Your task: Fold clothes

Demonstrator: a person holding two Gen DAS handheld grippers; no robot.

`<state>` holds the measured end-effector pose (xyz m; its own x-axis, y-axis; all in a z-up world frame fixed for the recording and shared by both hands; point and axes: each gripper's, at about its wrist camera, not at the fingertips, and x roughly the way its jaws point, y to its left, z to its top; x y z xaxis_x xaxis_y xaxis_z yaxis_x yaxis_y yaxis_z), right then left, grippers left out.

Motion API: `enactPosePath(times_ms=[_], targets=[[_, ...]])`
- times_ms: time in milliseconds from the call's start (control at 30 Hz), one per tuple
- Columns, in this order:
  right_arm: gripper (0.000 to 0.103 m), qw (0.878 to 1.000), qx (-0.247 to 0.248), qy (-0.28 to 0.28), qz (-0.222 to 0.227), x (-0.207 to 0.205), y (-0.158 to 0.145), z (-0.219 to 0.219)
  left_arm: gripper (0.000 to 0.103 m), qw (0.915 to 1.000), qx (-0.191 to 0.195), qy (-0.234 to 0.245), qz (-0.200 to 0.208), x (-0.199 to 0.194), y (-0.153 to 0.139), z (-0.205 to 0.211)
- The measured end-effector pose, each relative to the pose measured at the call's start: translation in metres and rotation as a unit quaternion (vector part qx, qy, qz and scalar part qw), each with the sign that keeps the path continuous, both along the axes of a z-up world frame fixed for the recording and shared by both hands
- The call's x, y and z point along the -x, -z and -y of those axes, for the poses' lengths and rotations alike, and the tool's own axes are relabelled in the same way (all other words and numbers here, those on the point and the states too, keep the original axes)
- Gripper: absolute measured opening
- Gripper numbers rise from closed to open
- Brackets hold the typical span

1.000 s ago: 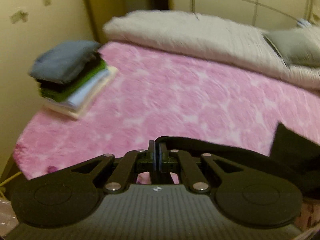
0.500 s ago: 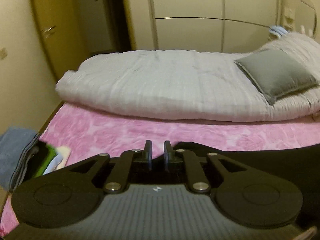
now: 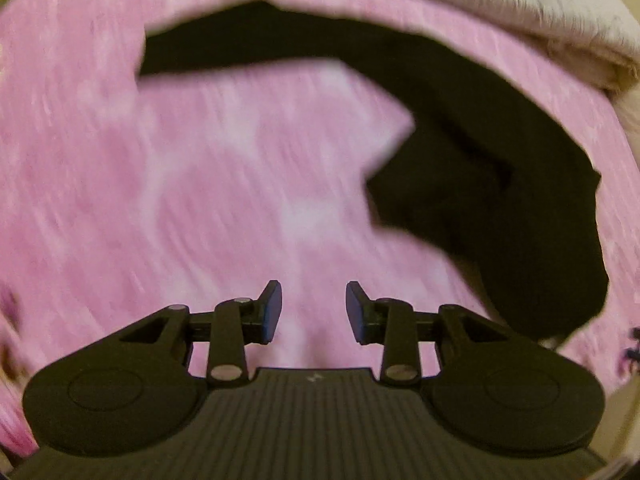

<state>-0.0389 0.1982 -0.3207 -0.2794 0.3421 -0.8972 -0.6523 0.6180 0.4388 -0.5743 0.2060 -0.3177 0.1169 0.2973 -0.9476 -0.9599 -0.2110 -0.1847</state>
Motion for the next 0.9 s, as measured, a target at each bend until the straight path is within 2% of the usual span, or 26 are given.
enactPosePath(times_ms=[67, 133, 200, 333, 500, 533, 567, 600, 633, 767, 833, 900], targets=[[0.044, 0.999, 0.017, 0.029, -0.018, -0.001, 0.023, 0.011, 0.031, 0.9999, 0.008, -0.004, 0.009, -0.010, 0.008, 0.002], [0.044, 0.997, 0.013, 0.060, -0.043, -0.005, 0.039, 0.022, 0.031, 0.9998, 0.013, -0.008, 0.016, -0.018, 0.014, 0.002], [0.044, 0.995, 0.001, 0.079, -0.058, -0.009, 0.042, 0.021, 0.031, 0.9995, 0.018, -0.012, 0.022, -0.026, 0.020, 0.001], [0.044, 0.993, -0.031, 0.090, -0.069, -0.006, 0.056, 0.008, 0.031, 0.9989, 0.024, -0.019, 0.034, -0.043, 0.031, -0.003], [0.044, 0.989, -0.065, 0.107, -0.081, 0.007, 0.082, -0.015, 0.031, 0.9991, 0.009, -0.012, 0.039, -0.056, 0.034, -0.019], [0.034, 0.990, -0.067, 0.099, -0.079, 0.011, 0.083, -0.020, 0.031, 0.9993, 0.006, -0.009, 0.037, -0.057, 0.036, -0.023], [0.019, 0.991, -0.068, 0.091, -0.076, 0.014, 0.084, -0.025, 0.031, 0.9994, 0.002, -0.005, 0.033, -0.058, 0.036, -0.027], [0.010, 0.991, -0.070, 0.083, -0.073, 0.018, 0.086, -0.031, 0.031, 0.9997, -0.003, 0.001, 0.026, -0.059, 0.037, -0.030], [0.006, 0.994, -0.073, 0.067, -0.055, 0.021, 0.079, -0.036, 0.031, 0.9998, -0.008, 0.009, 0.016, -0.060, 0.038, -0.034], [0.002, 0.988, -0.127, 0.080, -0.033, 0.001, 0.039, -0.045, 0.033, 0.9974, -0.032, 0.059, -0.026, -0.071, 0.049, -0.053], [0.001, 0.982, -0.163, 0.088, -0.040, -0.016, 0.020, -0.051, 0.033, 0.9945, -0.044, 0.084, -0.045, -0.078, 0.057, -0.063], [0.001, 0.980, -0.179, 0.076, -0.031, -0.022, 0.006, -0.062, 0.033, 0.9940, -0.053, 0.079, -0.053, -0.081, 0.068, -0.075]])
